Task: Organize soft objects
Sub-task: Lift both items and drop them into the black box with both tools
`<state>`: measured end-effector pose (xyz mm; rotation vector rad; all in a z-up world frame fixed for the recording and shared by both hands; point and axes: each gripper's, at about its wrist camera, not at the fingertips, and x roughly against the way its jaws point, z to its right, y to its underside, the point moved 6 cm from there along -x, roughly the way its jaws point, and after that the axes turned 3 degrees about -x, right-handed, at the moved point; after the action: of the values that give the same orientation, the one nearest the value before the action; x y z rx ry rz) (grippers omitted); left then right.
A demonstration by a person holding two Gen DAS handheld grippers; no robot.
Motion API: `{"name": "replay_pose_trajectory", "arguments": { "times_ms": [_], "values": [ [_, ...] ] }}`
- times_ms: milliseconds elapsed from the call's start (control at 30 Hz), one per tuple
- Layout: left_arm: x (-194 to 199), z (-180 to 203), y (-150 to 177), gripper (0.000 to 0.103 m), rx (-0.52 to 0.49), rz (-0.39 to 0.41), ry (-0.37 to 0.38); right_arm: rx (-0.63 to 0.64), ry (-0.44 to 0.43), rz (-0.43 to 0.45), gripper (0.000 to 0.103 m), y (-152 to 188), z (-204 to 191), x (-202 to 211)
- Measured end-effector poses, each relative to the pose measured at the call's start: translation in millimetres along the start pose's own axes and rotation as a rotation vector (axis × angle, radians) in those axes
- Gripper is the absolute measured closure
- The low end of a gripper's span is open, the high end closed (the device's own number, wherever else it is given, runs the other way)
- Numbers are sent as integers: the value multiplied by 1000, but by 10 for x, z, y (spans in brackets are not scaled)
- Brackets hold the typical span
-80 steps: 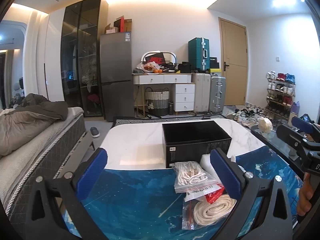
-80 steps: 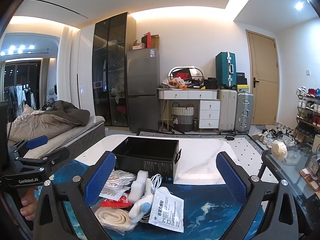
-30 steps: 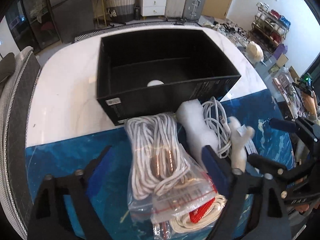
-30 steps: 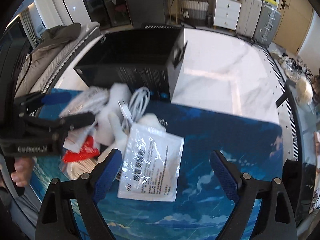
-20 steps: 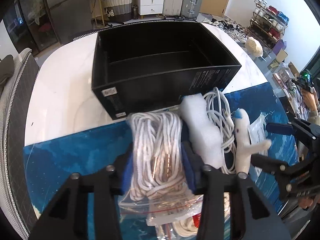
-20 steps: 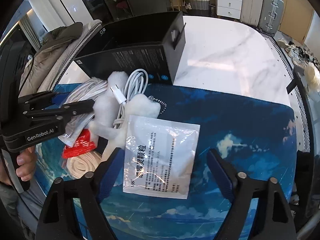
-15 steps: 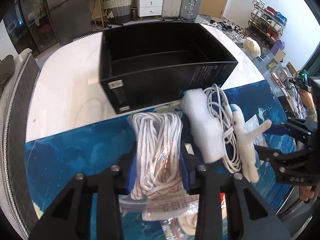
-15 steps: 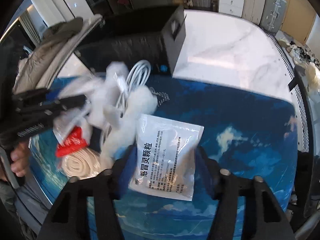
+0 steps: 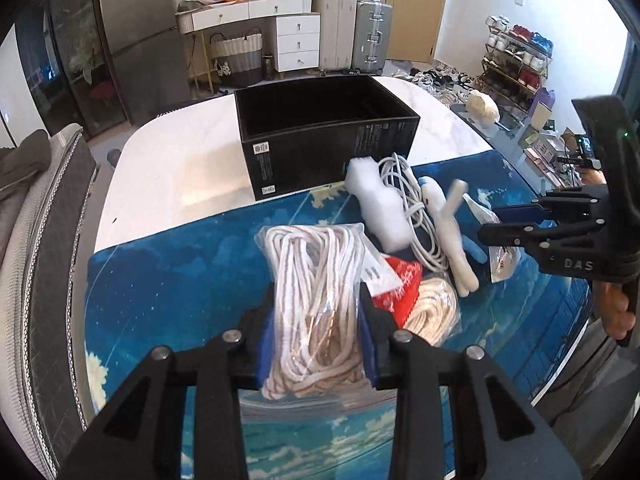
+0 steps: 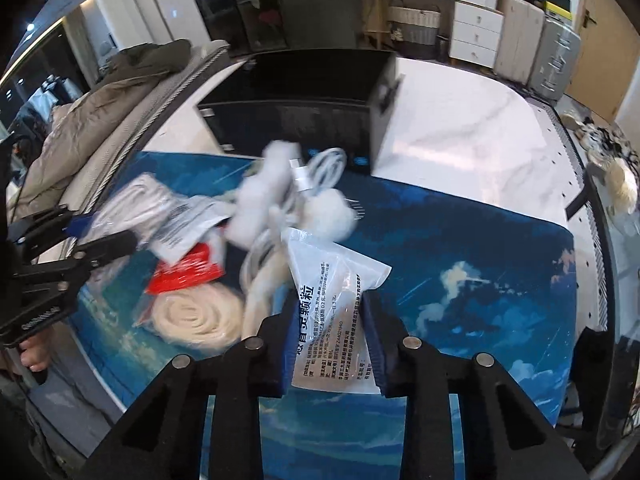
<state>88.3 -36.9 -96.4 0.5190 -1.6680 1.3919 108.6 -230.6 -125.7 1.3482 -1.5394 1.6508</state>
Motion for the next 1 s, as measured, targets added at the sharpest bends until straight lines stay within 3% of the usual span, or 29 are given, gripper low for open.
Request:
{"name": "replay_pose_trajectory", "arguments": {
  "times_ms": [200, 367, 500, 767, 900, 1000],
  "values": [
    [-186, 25, 71, 56, 3, -40, 19, 55, -31, -2, 73, 106, -269, 53],
    [-282, -11, 119, 71, 35, -84, 47, 81, -35, 0, 73, 186, -315, 39],
    [-214, -35, 99, 77, 42, -60, 36, 62, -50, 9, 73, 192, -259, 57],
    [142, 47, -103, 78, -11, 99, -14, 90, -59, 113, 73, 91, -341, 296],
    [357, 49, -266, 78, -17, 202, -35, 124, -54, 262, 73, -38, -459, 567],
    [653, 49, -448, 78, -50, 341, -81, 167, -34, 408, 73, -140, -567, 863]
  ]
}}
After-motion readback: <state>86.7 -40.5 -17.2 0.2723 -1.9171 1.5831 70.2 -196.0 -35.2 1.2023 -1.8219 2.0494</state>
